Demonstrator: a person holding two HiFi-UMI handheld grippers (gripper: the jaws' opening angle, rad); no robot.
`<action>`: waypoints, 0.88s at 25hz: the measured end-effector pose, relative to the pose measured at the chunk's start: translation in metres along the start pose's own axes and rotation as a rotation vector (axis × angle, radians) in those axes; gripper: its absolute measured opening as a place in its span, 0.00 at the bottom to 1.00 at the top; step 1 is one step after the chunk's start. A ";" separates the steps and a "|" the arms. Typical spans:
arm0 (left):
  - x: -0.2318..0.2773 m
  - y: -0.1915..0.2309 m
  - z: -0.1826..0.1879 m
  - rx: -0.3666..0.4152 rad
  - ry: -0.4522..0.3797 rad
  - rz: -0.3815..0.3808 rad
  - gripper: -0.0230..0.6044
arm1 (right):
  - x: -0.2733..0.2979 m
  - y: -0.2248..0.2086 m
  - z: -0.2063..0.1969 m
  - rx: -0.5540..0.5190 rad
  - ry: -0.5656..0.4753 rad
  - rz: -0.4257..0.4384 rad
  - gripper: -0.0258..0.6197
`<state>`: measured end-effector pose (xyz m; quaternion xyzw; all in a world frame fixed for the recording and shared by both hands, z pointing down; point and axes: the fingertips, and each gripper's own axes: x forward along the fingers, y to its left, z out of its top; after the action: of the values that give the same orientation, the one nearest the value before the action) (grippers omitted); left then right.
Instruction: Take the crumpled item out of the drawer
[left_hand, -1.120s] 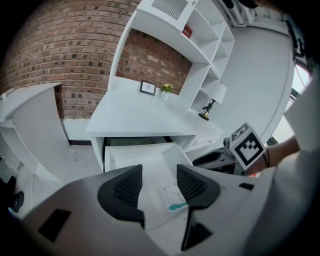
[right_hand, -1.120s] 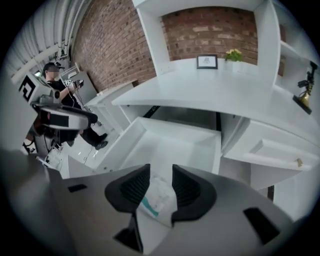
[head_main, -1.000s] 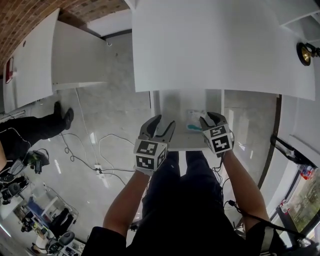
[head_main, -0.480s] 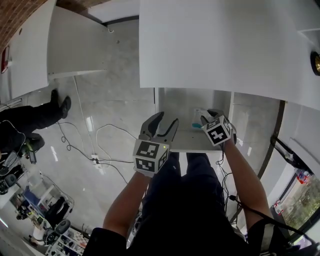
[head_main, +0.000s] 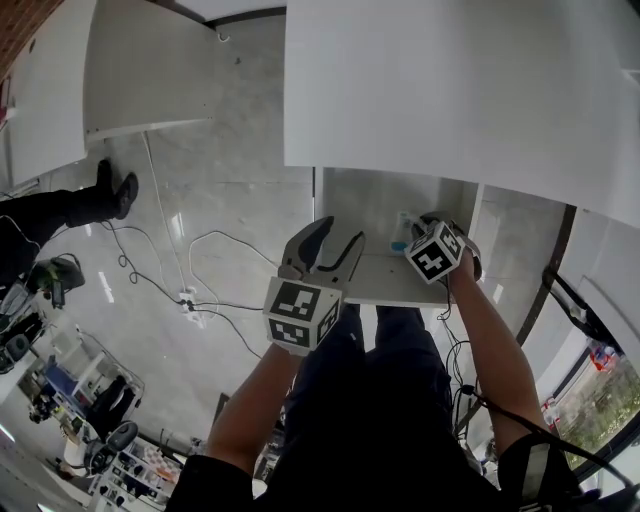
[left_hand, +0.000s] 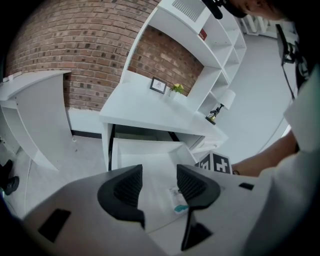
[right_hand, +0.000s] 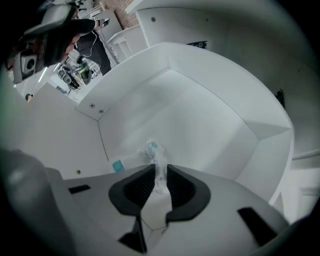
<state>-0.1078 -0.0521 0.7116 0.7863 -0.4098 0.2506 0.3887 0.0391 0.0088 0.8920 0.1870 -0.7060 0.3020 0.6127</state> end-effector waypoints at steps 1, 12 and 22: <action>-0.001 0.000 0.000 -0.002 0.003 -0.002 0.37 | -0.001 0.000 0.000 -0.017 0.003 -0.006 0.13; -0.017 -0.008 0.021 0.024 -0.036 0.005 0.37 | -0.053 -0.008 0.021 0.043 -0.140 -0.054 0.05; -0.052 -0.039 0.054 0.090 -0.119 0.018 0.37 | -0.149 -0.007 0.044 0.146 -0.358 -0.095 0.05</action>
<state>-0.0992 -0.0592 0.6276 0.8127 -0.4278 0.2249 0.3256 0.0372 -0.0411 0.7450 0.3148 -0.7704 0.2848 0.4757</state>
